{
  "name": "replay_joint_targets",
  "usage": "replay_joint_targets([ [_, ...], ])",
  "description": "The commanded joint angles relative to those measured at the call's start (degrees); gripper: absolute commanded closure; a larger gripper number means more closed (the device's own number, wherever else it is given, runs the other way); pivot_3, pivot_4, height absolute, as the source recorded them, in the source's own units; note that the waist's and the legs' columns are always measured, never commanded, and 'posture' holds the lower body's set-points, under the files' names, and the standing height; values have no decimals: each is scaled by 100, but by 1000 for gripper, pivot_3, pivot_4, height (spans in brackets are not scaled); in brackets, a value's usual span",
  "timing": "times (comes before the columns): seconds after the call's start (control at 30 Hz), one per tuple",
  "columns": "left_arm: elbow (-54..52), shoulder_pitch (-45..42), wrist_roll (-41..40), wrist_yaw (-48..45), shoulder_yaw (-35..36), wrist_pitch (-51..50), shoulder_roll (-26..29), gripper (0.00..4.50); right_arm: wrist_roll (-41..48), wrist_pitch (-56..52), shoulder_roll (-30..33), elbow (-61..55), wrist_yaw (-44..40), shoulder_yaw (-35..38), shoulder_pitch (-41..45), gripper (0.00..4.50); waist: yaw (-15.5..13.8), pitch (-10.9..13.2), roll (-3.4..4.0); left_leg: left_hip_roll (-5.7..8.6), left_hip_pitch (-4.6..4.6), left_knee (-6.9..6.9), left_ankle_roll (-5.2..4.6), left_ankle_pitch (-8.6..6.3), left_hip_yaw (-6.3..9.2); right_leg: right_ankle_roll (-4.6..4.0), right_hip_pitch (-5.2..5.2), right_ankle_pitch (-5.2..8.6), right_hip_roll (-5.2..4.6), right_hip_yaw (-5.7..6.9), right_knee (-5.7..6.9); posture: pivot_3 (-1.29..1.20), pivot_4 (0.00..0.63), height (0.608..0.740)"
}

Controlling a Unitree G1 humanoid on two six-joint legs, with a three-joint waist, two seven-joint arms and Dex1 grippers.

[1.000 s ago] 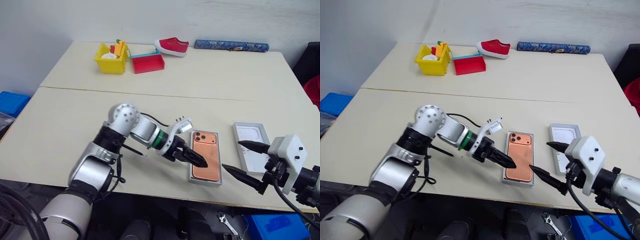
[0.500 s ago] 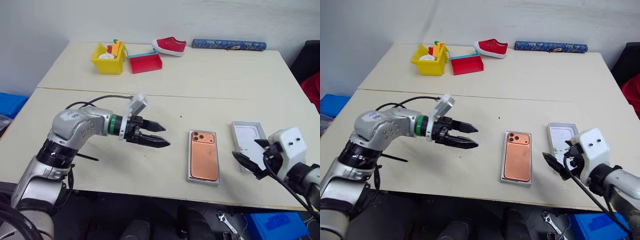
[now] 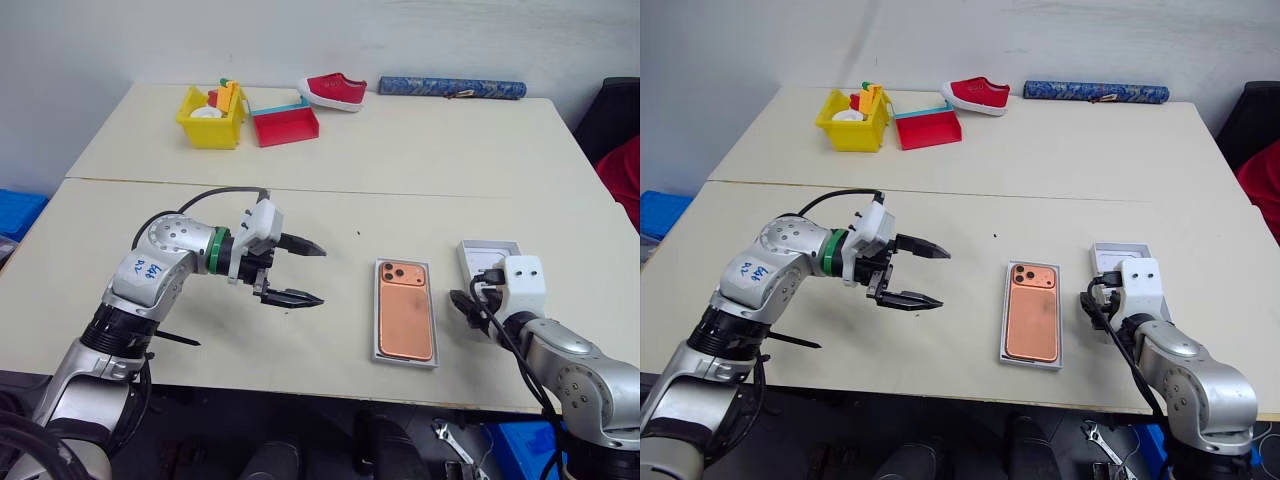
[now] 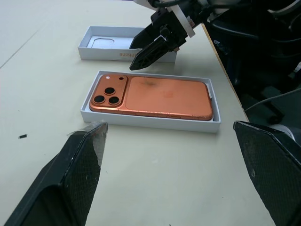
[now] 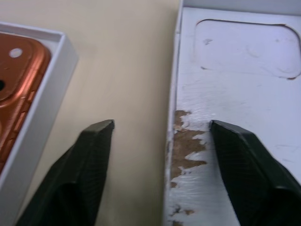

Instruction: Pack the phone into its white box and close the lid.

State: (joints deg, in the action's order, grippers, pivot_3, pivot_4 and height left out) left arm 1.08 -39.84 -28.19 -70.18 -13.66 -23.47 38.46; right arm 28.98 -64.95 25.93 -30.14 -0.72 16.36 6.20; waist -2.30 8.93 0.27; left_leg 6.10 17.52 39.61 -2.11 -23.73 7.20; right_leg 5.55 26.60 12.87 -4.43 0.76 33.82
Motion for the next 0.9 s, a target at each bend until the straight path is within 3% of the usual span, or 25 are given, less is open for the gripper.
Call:
replay_joint_targets([
  [0.03, -187, -30, -14, -65, 213, -39, -29, 0, -150, 109, -67, -67, -36, -99, -20, 2642, 26, 0, 0, 0, 0, 0, 0, 0, 0, 0, 0, 0, 0, 0, 1, 0, 150, 740],
  [0.2, -228, 52, 17, -116, 270, -43, -50, 0, -355, 203, -78, -412, -31, -80, -293, 4306, 66, 0, 0, -1, 0, -3, 0, 0, 4, 0, 0, 0, 0, 2, -1, 0, 150, 740],
  [0.23, -238, 75, 35, -129, 277, -27, -53, 0, -320, 273, -137, -553, -48, 4, -330, 4466, 65, 0, 0, -1, 0, -4, 0, 0, 4, 0, 0, 0, 0, 2, -1, 0, 150, 740],
  [0.33, -240, 168, 121, -162, 295, 73, -40, 0, 213, 142, -433, -1044, -215, 434, -220, 4466, 79, 2, 3, -1, 0, -5, 0, 0, 4, 0, 0, 0, 1, 1, -1, 0, 150, 740],
  [0.4, -224, 218, 217, -152, 317, 174, -31, 0, 1325, -378, -900, -1324, -229, 1002, 115, 4466, 95, 5, 8, -2, 0, -5, 0, 0, 4, 0, 1, 0, 2, 1, 0, 0, 150, 740],
  [0.47, -194, 253, 313, -122, 329, 262, -42, 0, 3421, -486, -1320, -1260, 456, 1461, 296, 4466, 103, 6, 10, -10, -2, -5, 0, 0, 3, 0, 1, 0, 10, 0, 1, 0, 150, 740],
  [0.53, -153, 242, 379, -117, 318, 308, -62, 0, 6087, 459, -1054, -1034, 1850, 1138, 187, 4466, 105, 10, 15, -15, -10, -16, 1, 0, 6, -4, -1, 2, 13, 3, 0, 0, 150, 740],
  [0.6, -122, 216, 423, -125, 306, 327, -84, 0, 7881, 1276, -630, -945, 2631, 622, -3, 4466, 87, 16, 25, -13, -12, -29, 0, 0, 6, -5, -1, 2, 10, 3, -3, 0, 150, 740],
  [0.73, -97, 168, 474, -149, 309, 315, -80, 0, 8402, 2119, -592, -1018, 2793, -295, -206, 4466, 98, 12, 18, -5, -12, -31, -4, 2, 5, -2, -7, 1, 1, 18, -24, 0, 150, 740],
  [0.9, -179, 179, 485, -121, 357, 189, -30, 0, 8402, 2648, -1218, -868, 2499, -1213, -214, 4466, 112, 12, 19, -13, -12, -32, -5, 3, 2, -1, -4, 0, 7, 12, -18, 0, 150, 740],
])
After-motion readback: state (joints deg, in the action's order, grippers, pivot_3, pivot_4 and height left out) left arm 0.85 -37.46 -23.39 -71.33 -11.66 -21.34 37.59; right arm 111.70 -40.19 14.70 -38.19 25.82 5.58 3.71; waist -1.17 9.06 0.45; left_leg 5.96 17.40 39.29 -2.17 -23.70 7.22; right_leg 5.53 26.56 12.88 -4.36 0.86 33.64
